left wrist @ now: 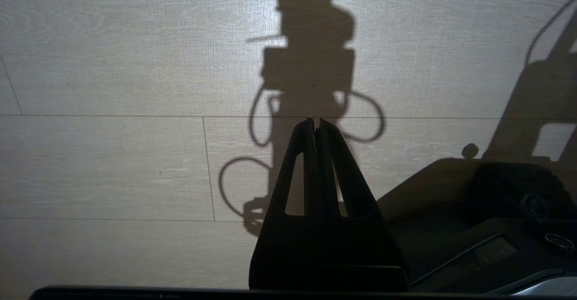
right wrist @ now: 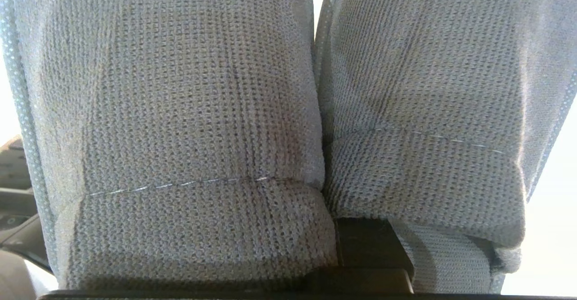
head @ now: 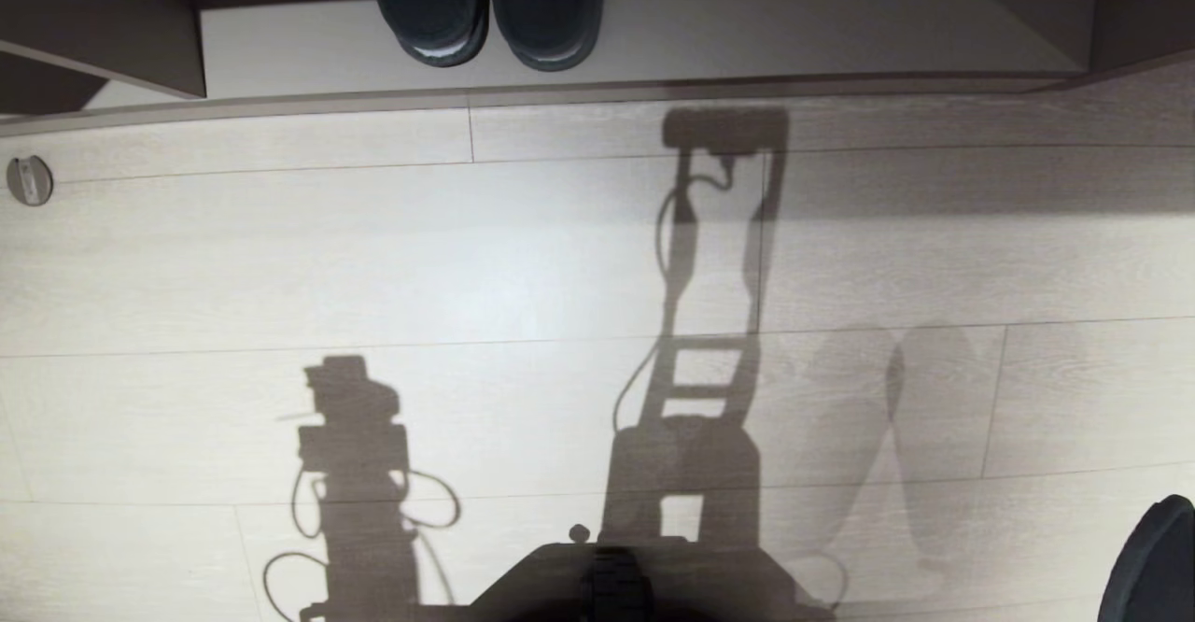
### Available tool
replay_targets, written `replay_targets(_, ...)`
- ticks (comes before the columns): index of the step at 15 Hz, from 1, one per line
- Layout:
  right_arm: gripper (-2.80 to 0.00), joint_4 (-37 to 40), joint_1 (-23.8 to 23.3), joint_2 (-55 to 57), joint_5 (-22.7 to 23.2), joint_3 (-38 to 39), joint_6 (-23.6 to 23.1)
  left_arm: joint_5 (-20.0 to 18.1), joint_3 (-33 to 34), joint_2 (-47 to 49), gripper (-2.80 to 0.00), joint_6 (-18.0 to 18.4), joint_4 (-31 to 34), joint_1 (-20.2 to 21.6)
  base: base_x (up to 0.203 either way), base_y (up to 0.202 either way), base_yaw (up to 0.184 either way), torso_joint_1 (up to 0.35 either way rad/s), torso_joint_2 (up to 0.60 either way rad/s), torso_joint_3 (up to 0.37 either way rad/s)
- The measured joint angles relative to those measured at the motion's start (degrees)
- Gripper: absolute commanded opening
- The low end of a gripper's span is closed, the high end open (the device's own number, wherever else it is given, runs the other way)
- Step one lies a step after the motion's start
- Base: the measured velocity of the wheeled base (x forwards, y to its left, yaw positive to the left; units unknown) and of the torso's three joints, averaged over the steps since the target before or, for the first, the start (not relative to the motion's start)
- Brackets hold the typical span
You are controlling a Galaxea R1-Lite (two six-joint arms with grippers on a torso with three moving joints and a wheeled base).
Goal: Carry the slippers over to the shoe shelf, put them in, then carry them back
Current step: Place the slippers into the shoe cabinet
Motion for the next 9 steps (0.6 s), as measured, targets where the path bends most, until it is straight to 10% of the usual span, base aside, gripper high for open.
replay_targets(9,-2.8,2.26,0.01,3.32,4.19,-5.98,-0.18,0.02,0.0,0.0,-2.8,-0.1,0.0,0.0,0.0,0.0,0.0,0.0,0.0,0.0)
